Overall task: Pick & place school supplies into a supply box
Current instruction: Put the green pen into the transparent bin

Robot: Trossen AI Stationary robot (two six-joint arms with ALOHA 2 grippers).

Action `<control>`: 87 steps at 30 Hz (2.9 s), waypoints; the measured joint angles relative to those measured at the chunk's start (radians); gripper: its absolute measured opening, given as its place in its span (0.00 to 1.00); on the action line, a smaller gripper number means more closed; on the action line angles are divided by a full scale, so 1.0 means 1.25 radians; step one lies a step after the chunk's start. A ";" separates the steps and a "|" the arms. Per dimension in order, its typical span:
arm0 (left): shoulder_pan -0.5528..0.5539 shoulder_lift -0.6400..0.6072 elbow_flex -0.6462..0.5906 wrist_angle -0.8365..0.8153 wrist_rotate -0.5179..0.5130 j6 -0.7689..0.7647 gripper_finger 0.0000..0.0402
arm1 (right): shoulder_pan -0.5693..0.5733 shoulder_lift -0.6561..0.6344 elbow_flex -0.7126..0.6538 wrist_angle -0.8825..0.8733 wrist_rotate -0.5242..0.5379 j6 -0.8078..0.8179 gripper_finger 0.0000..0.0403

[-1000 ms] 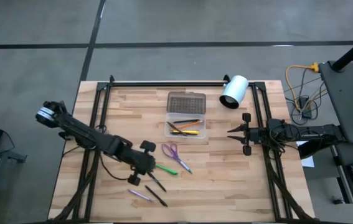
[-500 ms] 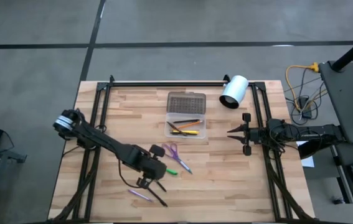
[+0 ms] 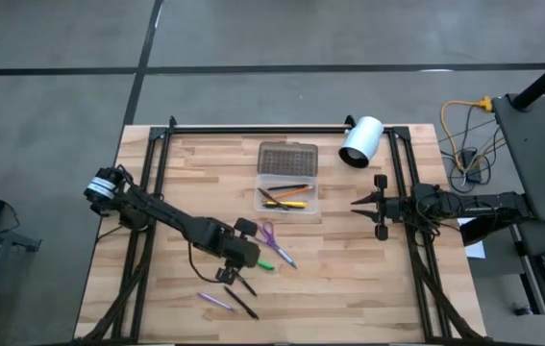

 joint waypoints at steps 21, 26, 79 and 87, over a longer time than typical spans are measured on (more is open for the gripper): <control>0.035 0.023 -0.044 0.070 0.065 -0.001 0.13 | 0.000 0.000 0.000 0.000 0.000 0.000 0.21; 0.049 0.056 -0.044 0.071 0.065 -0.001 0.13 | 0.000 0.000 0.000 0.000 0.000 0.000 0.20; 0.040 0.076 0.024 0.169 -0.372 0.106 0.02 | 0.000 0.000 0.000 0.000 0.000 0.000 0.21; 0.041 0.076 0.001 0.302 -0.628 0.113 0.02 | 0.000 0.000 0.000 0.000 0.000 0.000 0.18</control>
